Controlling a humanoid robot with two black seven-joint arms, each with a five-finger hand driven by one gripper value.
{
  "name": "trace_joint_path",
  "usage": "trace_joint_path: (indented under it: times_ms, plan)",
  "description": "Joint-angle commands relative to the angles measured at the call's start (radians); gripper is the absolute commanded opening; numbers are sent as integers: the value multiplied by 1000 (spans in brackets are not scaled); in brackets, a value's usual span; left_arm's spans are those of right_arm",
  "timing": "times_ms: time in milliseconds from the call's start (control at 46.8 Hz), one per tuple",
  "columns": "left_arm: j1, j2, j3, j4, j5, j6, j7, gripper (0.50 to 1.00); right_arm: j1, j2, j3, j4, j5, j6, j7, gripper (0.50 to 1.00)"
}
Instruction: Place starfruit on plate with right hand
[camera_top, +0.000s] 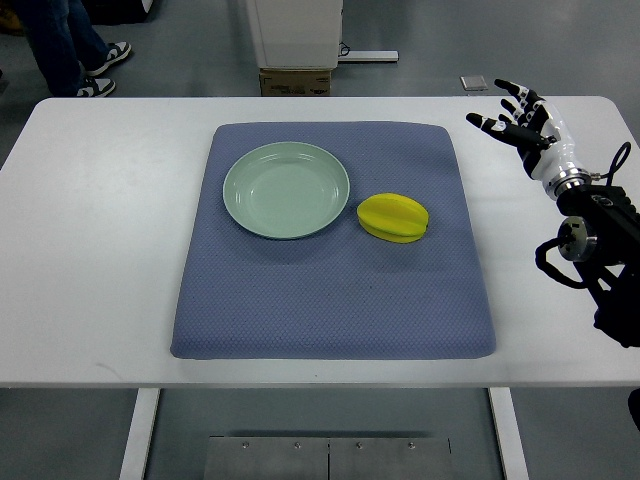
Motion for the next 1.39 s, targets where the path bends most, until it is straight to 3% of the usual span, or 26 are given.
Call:
trace_joint_path:
  times_ms: [0,1368]
  plan:
    - [0,0,0,0,1,0,0,1000,1,0,0,0,0,0,0,1000]
    - [5,0,-1,0,-1,-2,0,1000,1,-2,2,0,2,3,-8,1000]
